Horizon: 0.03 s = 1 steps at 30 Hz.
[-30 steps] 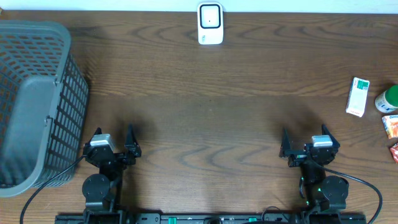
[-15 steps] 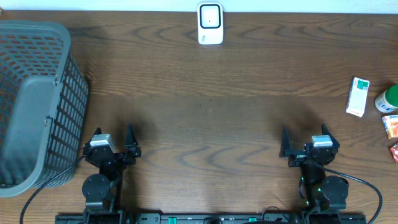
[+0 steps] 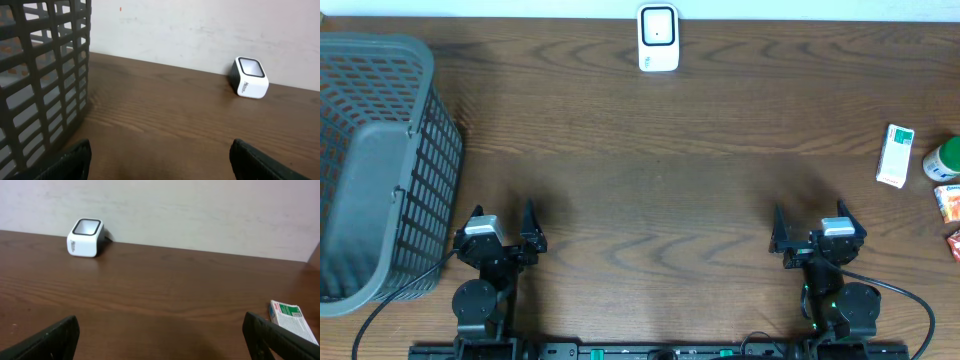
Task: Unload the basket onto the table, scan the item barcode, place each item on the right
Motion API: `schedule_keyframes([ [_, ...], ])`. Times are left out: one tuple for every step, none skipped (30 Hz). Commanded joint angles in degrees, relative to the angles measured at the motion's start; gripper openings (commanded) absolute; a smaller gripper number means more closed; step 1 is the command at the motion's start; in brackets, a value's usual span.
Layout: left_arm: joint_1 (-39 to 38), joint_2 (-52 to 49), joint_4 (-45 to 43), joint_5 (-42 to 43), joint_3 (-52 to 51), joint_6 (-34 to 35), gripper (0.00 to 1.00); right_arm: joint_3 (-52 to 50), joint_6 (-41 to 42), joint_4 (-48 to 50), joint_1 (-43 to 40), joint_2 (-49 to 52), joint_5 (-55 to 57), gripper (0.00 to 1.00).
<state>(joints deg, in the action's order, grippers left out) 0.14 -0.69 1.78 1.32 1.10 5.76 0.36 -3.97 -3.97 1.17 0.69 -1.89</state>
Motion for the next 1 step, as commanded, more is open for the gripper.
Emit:
schedule_keyframes([
  [-0.28,-0.02,2.43,-2.01,-0.87,-0.61,0.86,-0.04,0.70,-0.28,-0.55,-0.39,0.31,0.99],
])
